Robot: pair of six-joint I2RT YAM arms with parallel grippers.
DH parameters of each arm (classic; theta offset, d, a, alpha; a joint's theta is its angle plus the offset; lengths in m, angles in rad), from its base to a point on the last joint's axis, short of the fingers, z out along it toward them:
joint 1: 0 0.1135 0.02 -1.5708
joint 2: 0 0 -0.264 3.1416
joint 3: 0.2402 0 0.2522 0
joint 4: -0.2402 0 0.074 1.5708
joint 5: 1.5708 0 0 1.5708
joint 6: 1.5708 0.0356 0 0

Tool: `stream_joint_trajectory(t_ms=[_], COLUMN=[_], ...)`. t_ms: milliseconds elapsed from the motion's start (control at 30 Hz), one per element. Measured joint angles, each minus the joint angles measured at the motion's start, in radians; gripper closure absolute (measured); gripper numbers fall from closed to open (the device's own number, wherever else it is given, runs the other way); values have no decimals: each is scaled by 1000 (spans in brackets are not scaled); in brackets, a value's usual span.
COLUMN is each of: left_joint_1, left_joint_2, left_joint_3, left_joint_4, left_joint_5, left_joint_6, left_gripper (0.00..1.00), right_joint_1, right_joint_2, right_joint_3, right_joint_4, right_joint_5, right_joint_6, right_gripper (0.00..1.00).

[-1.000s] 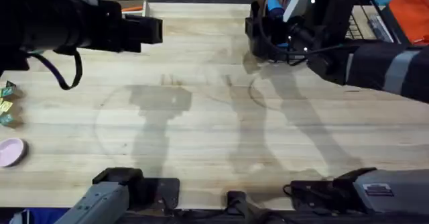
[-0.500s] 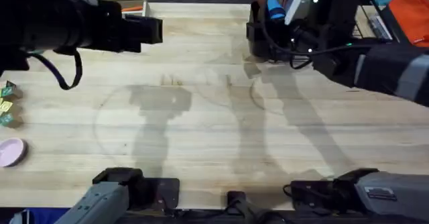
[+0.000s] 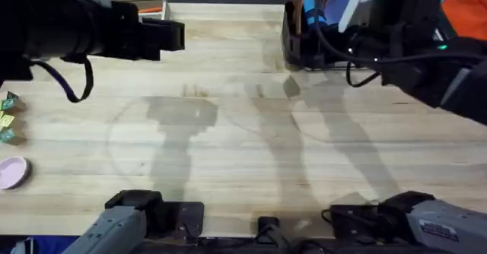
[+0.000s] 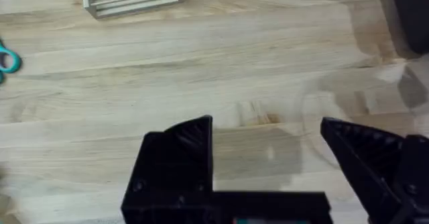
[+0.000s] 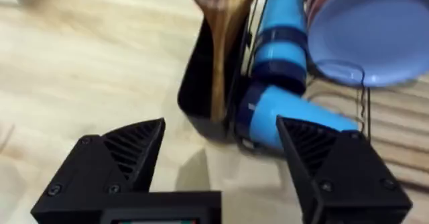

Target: Pick up the spoon on the table one by one and put them onto the rack

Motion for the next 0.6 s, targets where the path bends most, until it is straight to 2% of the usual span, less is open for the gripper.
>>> stream_joint_trajectory(t_ms=[233, 267, 333, 367, 600], left_joint_1=[0, 0, 0, 0, 0], left_joint_2=[0, 0, 0, 0, 0], left_joint_3=[0, 0, 0, 0, 0], left_joint_4=[0, 0, 0, 0, 0], left_joint_5=[0, 0, 0, 0, 0], left_joint_6=[0, 0, 0, 0, 0], left_gripper=[8, 8, 8, 8, 8], right_joint_1=[0, 0, 0, 0, 0], right_joint_2=[-9, -9, -9, -9, -21], right_joint_3=[143, 215, 252, 305, 375], right_joint_4=[-332, -457, -522, -606, -675], right_joint_5=[0, 0, 0, 0, 0], right_joint_6=[3, 3, 3, 3, 3], right_gripper=[5, 5, 5, 5, 5])
